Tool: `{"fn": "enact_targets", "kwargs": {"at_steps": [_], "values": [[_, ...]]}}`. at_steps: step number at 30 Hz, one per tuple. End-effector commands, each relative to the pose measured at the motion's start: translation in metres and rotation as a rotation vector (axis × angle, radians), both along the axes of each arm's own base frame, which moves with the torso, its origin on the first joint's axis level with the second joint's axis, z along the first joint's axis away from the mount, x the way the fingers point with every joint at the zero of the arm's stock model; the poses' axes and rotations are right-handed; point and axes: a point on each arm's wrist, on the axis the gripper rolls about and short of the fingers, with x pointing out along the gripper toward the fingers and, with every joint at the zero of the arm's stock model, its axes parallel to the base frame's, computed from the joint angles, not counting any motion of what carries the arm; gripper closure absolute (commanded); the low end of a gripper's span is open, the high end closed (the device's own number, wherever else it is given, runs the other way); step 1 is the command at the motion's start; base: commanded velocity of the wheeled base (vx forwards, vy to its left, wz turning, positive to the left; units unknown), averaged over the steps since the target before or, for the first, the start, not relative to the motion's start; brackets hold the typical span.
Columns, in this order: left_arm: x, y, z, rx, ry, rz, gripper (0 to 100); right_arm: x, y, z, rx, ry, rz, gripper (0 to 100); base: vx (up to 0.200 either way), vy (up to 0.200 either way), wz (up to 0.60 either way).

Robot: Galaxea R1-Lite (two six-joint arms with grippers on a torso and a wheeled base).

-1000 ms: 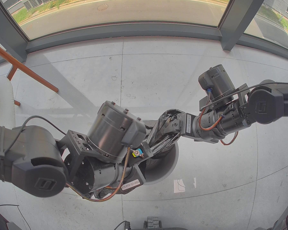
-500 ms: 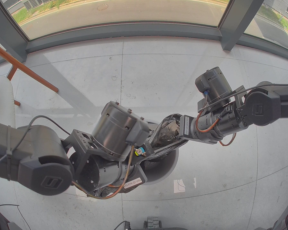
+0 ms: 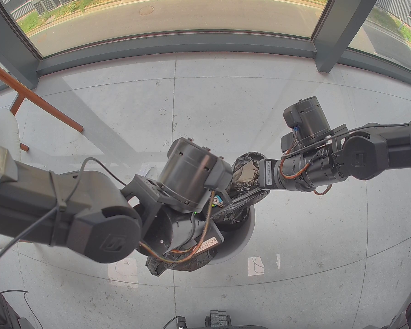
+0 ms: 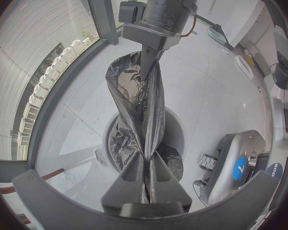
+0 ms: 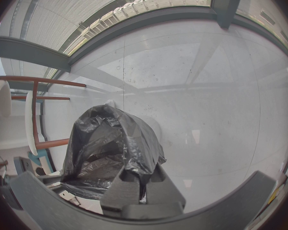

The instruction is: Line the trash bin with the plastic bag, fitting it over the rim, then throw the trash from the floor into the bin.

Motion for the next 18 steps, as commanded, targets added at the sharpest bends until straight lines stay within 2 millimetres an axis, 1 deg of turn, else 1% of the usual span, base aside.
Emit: {"fn": "enact_targets", "kwargs": {"at_steps": [1, 3, 6, 7, 12, 18], "values": [[0.019, -0.017, -0.02, -0.036, -0.013, 0.024, 100, 0.009, -0.02, -0.009, -0.033, -0.016, -0.016, 100, 0.0, 0.0, 0.0], [0.021, -0.02, -0.024, -0.058, -0.031, 0.026, 100, 0.009, -0.023, -0.013, -0.036, -0.012, -0.023, 100, 0.0, 0.0, 0.0], [0.019, -0.018, -0.027, -0.043, -0.016, 0.027, 100, 0.009, -0.028, -0.018, -0.04, -0.007, -0.034, 100, 0.0, 0.0, 0.0], [0.019, -0.018, -0.027, -0.044, -0.016, 0.028, 0, 0.008, -0.029, -0.02, -0.041, -0.006, -0.036, 100, 0.0, 0.0, 0.0], [0.019, -0.016, -0.025, -0.066, -0.01, 0.05, 0, 0.005, -0.032, -0.028, -0.032, -0.019, -0.038, 100, 0.0, 0.0, 0.0], [0.018, -0.014, -0.03, -0.075, 0.009, 0.068, 0, 0.001, -0.034, -0.038, -0.047, 0.008, -0.04, 100, 0.0, 0.0, 0.0]]}}
